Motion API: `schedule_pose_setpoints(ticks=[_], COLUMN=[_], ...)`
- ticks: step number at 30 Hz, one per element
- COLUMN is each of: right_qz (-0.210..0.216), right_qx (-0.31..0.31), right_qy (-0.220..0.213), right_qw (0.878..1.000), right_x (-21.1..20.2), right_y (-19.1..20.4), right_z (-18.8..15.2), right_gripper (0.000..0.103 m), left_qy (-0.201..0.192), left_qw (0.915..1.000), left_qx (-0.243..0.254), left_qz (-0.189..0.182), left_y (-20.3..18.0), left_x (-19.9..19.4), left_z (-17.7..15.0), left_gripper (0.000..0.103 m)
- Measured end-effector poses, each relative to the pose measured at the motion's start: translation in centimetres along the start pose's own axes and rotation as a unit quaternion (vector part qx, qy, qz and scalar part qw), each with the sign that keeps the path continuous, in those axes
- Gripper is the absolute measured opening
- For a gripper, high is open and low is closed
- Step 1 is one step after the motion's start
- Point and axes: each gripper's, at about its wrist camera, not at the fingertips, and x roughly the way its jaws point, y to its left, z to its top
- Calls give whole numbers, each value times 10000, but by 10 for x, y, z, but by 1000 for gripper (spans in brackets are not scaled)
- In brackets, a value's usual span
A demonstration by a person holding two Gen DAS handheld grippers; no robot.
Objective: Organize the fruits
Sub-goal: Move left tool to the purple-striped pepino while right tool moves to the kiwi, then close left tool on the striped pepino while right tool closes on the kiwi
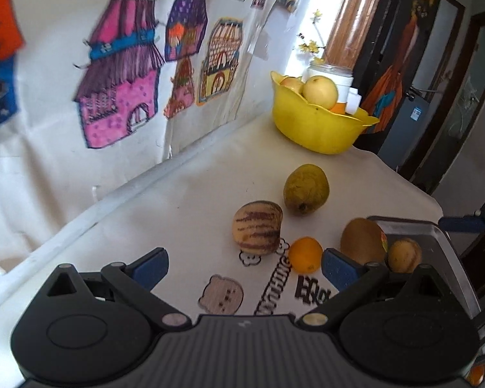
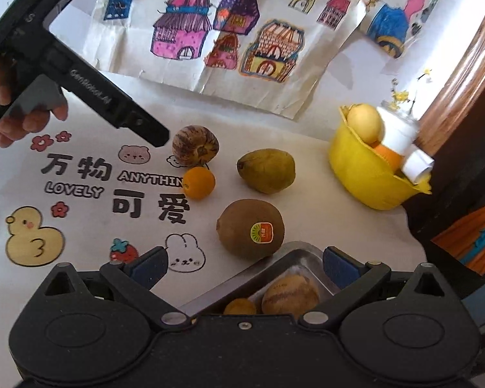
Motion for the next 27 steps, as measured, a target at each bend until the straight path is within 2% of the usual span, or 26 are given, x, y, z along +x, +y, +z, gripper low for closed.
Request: schedule_pose_setpoints(ticks=[8,14,18,27], right_qz=[351,409,470,479], right_qx=[95,136,81,49], right_qy=[64,90,147,157], right_qw=[9993,9990,9988,9987], right_x=[38,53,60,67], right_y=[-15,-20,-18,-18], right_z=[3,6,6,8], right_gripper=[95,90,83,70], left_qy=[87,140,122,159], left_qw=[9990,9990,9995,9992], left_qx=[-438,-428,-263,-319], left_qz=[1,-75,-122,-181], left_y=[4,2,-3,-3], left_x=[40,52,56,62], left_z=[11,13,15,17], left_gripper=[102,101,93,76])
